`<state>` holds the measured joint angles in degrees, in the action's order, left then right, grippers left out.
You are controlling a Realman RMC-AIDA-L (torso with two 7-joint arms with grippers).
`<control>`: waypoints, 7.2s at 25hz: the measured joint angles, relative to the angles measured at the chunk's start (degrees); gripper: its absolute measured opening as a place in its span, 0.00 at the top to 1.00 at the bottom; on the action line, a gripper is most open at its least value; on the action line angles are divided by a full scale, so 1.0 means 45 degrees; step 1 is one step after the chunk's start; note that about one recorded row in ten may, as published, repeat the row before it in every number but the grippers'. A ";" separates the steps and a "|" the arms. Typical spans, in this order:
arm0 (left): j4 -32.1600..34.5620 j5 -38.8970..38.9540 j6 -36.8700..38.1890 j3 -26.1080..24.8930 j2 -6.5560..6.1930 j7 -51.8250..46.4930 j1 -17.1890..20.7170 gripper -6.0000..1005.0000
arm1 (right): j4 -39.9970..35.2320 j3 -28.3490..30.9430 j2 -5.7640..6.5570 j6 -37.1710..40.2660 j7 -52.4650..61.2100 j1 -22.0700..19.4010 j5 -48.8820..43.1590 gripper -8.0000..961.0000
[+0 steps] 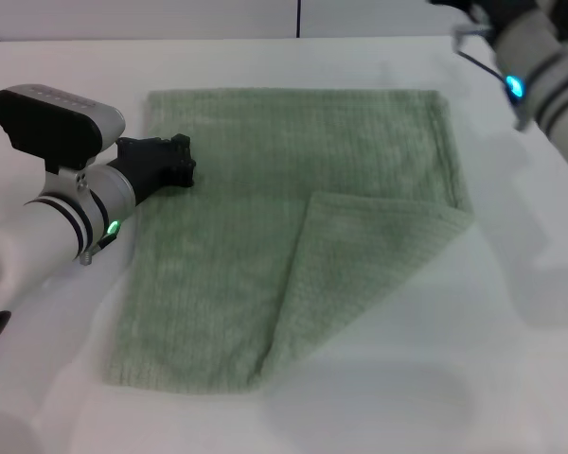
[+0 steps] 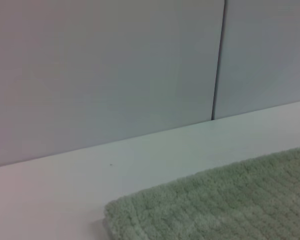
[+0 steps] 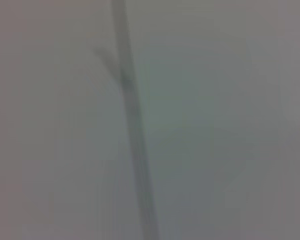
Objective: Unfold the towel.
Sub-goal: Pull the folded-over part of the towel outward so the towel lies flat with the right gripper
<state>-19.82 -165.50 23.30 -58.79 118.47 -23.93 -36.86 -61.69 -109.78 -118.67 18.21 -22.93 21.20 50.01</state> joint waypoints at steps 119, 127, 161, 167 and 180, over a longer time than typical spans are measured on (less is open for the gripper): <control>-0.0342 0.0000 0.0016 0.0039 -0.0038 -0.0016 0.0164 1.00 | 0.3892 0.4084 -0.0135 -1.7619 -0.2934 0.6708 -0.0976 0.77; -0.0340 0.0000 -0.0088 0.0039 -0.0040 -0.0006 0.0164 1.00 | 0.2629 0.4084 -0.0112 -1.8234 -0.3013 0.6274 -0.1411 0.90; -0.0542 0.0000 -0.0370 0.0038 -0.0059 0.0089 0.0205 1.00 | -0.8014 0.4616 -0.0130 -2.6351 -0.4632 0.2788 -0.3384 0.96; -0.0542 0.0000 -0.0457 0.0039 -0.0059 0.0090 0.0191 1.00 | -0.7844 0.4397 -0.0106 -2.6528 -0.4725 0.2754 -0.3610 0.94; -0.0557 0.0001 -0.0492 0.0017 -0.0078 0.0082 0.0136 1.00 | -0.6547 0.2797 -0.0136 -2.6643 -0.3941 0.2555 -0.4125 0.91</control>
<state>-22.33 -165.49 21.09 -58.72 118.12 -23.55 -36.24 -91.15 -97.20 -119.28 -101.68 -40.67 32.70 31.45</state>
